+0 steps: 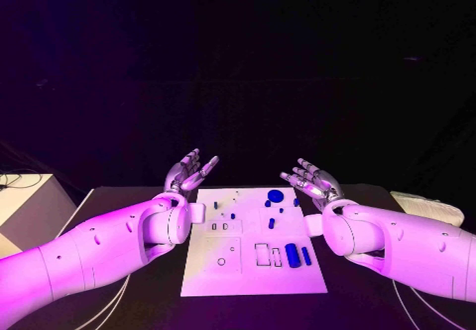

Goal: Assemble the parts on the task board

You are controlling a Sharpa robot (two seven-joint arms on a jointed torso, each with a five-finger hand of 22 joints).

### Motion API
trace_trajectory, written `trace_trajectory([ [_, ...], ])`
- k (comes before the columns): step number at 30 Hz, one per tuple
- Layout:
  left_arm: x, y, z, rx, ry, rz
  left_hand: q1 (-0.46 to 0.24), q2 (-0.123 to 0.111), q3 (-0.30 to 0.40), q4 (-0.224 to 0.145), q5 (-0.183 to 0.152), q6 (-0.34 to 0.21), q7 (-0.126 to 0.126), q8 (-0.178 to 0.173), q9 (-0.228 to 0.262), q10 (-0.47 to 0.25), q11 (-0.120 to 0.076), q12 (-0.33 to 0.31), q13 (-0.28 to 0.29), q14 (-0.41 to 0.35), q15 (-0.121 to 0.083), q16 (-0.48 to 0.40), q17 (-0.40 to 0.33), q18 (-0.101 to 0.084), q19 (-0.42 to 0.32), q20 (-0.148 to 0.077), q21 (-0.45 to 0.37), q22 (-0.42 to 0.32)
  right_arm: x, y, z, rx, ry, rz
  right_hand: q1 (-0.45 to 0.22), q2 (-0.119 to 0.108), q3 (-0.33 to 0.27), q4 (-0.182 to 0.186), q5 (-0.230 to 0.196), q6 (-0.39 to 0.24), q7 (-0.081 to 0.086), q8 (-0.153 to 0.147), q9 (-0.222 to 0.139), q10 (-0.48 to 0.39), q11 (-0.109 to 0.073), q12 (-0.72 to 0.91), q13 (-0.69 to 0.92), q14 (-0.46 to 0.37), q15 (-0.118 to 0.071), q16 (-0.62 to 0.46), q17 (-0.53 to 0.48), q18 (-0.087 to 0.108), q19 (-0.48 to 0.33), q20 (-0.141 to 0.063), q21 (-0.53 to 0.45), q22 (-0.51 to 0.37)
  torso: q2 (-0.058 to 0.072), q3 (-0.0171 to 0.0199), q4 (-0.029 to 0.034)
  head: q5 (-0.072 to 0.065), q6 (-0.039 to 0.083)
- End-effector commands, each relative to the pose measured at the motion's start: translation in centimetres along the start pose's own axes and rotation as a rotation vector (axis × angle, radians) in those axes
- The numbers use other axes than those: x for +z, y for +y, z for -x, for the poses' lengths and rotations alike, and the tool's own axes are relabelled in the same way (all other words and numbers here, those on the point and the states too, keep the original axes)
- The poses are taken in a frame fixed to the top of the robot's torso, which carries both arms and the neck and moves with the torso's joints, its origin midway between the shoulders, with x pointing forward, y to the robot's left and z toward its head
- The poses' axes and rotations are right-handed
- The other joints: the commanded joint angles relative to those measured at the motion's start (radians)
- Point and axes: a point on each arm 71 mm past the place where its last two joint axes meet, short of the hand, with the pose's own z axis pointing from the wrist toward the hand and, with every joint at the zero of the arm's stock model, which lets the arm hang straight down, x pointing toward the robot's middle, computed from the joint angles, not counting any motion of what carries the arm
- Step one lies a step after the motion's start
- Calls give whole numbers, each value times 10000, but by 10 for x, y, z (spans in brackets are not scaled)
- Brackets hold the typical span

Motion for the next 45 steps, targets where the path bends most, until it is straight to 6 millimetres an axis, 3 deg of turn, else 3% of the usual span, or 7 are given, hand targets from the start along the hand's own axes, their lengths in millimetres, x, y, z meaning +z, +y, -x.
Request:
trace_trajectory([
  [1,3,-1,-9,-352,1307,-217,504,-44,56,154,65,113,1050,77,32,65,125,64,23,36,149,48,26,199,44,164,74,22,4,-1,-10,310,1910,-314,456,-25,182,4,88,138,1646,53,27,61,152,70,27,72,165,69,25,138,46,161,63,22,1,-1,-1,0,-2],
  [14,4,0,1,-456,1704,24,473,161,-70,134,61,392,1283,205,147,602,388,144,85,543,274,181,155,154,471,206,275,128,10,2,19,-1584,2032,266,589,-14,503,-272,31,1478,1666,481,364,1271,301,233,134,1598,329,434,283,-17,1088,161,562,235,19,-1,-8,-23,-172],
  [17,3,-1,4,-430,1808,19,521,292,-92,106,61,899,1392,431,333,1406,534,273,165,1743,515,539,444,-81,1285,227,632,300,12,6,26,-2489,1925,689,788,-85,739,-529,180,2753,1643,921,667,3135,191,527,272,3469,123,984,595,167,3347,135,1524,670,31,-3,-10,-41,-222],
  [20,1,-2,7,-288,1966,-38,591,408,-63,47,106,2024,1474,941,720,3696,791,731,377,5556,51,1987,1359,334,4589,166,2020,967,15,11,33,-3476,1928,1091,883,-202,999,-724,459,4119,1567,1385,972,5308,-13,809,369,5569,-152,1632,922,449,4544,113,2098,853,25,0,-14,-46,-271],
  [25,-2,-5,10,166,2396,-142,805,457,90,-124,39,5774,1235,2715,1836,7859,140,1922,787,7892,-654,3485,2138,866,6218,-7,3031,1336,19,17,38,-5009,2144,1585,884,-399,1459,-892,520,6638,1275,2210,1439,7425,-431,1130,401,7183,-660,2236,1241,827,5703,-24,2731,1039,29,-5,-20,-62,-335],
  [30,-7,-9,13,824,2942,-225,1072,320,491,-146,85,6889,731,3171,2088,9568,-453,2312,972,9288,-1308,4943,3136,857,7307,-568,3971,1747,23,26,40,-6751,2556,1960,829,-631,1912,-1004,552,7537,1004,2295,1442,8642,-757,877,378,8441,-1089,2474,1632,799,6516,-490,3548,1410,36,-17,-36,-75,-431],
  [45,-31,-42,14,1030,4011,-198,897,-297,1507,-114,68,7056,532,3303,2642,10091,-715,2219,1276,9816,-1724,8977,6160,801,7641,-1226,7135,3726,45,79,40,-12228,2647,2468,761,-1120,1573,-1251,681,8468,473,1899,1602,10004,-1429,435,423,12226,-2209,4386,4002,827,7864,-1633,7906,4177,639,-45,-71,-247,-217],
])
